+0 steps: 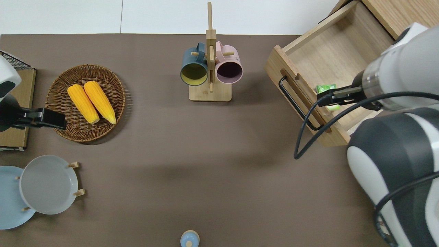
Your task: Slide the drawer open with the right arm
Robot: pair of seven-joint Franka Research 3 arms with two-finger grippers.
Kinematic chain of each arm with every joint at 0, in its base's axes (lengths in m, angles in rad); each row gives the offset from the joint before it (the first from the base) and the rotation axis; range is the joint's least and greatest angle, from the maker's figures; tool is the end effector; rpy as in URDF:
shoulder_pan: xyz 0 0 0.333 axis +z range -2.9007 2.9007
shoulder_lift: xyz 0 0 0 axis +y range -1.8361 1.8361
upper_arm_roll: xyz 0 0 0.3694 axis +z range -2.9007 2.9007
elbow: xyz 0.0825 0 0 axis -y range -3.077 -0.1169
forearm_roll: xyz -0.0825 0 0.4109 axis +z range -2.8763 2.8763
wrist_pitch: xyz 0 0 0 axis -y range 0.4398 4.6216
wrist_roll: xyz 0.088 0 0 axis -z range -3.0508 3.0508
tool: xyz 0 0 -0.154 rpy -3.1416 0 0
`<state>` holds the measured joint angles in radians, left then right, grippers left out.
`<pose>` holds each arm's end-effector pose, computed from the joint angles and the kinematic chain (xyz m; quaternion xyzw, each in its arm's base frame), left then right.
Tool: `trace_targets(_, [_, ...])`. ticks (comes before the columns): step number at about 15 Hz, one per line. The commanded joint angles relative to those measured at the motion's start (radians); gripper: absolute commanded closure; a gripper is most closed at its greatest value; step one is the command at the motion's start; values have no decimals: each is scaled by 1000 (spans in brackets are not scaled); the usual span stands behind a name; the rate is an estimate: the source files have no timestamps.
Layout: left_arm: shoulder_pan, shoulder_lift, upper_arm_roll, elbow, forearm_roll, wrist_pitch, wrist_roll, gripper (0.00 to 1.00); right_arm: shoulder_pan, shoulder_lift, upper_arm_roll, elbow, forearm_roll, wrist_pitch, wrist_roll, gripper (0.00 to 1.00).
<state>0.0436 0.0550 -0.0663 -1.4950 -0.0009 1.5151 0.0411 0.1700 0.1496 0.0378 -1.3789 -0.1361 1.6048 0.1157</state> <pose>0.5942 -0.0125 0.6314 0.9993 -0.0319 -0.0174 0.0024 0.6339 0.1107 0.6403 0.9961 0.0453 0.0481 0.0582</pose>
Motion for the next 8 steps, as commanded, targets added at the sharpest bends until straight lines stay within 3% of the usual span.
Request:
trace_targets(1, [-7,-3,0,9,18,-18,-10,7,-43,-61,-50,-110,94,3,-73,13])
trace_targets(6, [-7,-4,0,10,18,-18,-10,7,-44,-64,-136,-161,112,3,-85,11])
trace_targets(8, [-7,-4,0,10,18,-18,-10,7,-44,-62,-150,-167,128,4,-87,11])
